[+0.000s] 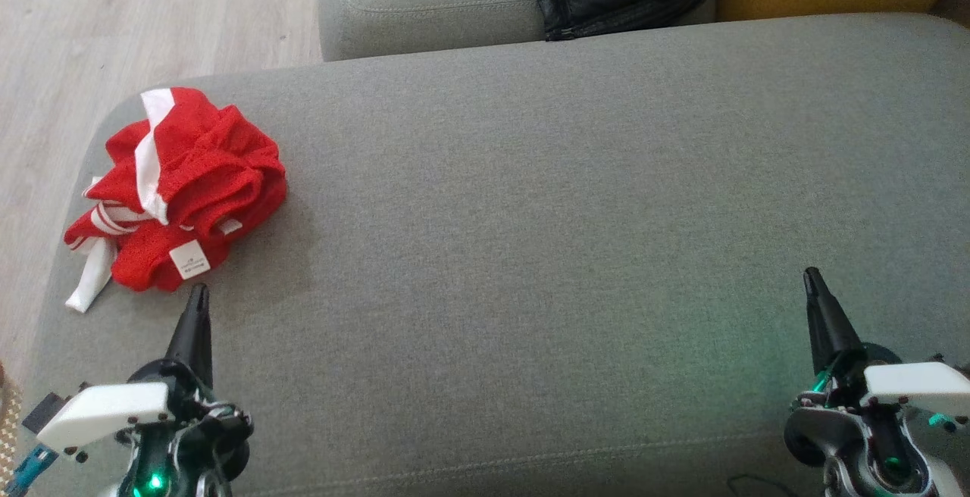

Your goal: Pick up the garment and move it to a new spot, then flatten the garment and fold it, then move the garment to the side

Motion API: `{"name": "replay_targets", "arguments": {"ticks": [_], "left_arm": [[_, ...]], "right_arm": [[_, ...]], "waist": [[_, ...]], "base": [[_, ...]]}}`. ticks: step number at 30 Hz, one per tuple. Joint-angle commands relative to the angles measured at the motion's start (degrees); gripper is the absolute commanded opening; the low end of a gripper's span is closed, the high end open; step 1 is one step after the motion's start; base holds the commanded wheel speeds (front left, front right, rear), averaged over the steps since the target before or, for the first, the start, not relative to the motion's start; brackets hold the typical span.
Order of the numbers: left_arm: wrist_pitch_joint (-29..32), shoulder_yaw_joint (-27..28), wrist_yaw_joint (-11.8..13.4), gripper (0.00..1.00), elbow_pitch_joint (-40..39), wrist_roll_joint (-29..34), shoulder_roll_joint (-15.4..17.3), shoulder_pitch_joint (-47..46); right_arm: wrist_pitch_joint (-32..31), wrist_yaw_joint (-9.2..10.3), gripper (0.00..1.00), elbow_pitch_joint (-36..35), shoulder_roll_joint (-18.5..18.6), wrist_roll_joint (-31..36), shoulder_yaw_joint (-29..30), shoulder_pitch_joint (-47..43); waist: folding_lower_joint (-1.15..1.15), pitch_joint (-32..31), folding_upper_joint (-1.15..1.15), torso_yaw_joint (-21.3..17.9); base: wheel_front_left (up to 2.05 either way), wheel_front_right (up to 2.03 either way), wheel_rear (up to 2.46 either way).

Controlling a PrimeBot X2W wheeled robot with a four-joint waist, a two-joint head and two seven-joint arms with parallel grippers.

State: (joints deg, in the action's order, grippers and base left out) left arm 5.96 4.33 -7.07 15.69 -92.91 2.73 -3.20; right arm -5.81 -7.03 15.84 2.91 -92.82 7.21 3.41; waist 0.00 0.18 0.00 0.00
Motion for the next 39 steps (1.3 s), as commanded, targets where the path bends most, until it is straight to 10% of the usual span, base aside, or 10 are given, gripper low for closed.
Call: {"name": "replay_targets", "arguments": {"ticks": [1,24,25,39], "left_arm": [[0.30,1.91,-0.42,0.00,-1.66,0.51,0.38,-2.96],[0.41,2.04,-0.42,0.00,-1.66,0.62,0.29,-2.98],[0.00,0.08,0.00,1.00,0.01,0.05,-0.07,-0.01],[-1.89,-1.66,0.00,1.00,0.71,2.72,-0.25,0.83]], "right_arm": [[-0.43,-0.46,0.00,-1.83,0.23,0.40,-1.00,2.74],[-0.55,-0.46,0.00,-1.82,0.13,0.52,-0.86,2.75],[-0.01,0.00,1.00,0.00,-0.04,0.07,0.10,0.00],[1.87,-0.02,1.00,1.07,-0.24,1.62,-2.43,-0.59]], "waist": [[0.00,0.00,0.00,0.00],[0.00,0.00,0.00,0.00],[0.00,0.00,0.00,0.00],[0.00,-0.02,0.00,-0.08]], "base": [[0.00,0.00,0.00],[0.00,0.00,0.00],[0.00,0.00,0.00],[0.00,0.00,0.00]]}}
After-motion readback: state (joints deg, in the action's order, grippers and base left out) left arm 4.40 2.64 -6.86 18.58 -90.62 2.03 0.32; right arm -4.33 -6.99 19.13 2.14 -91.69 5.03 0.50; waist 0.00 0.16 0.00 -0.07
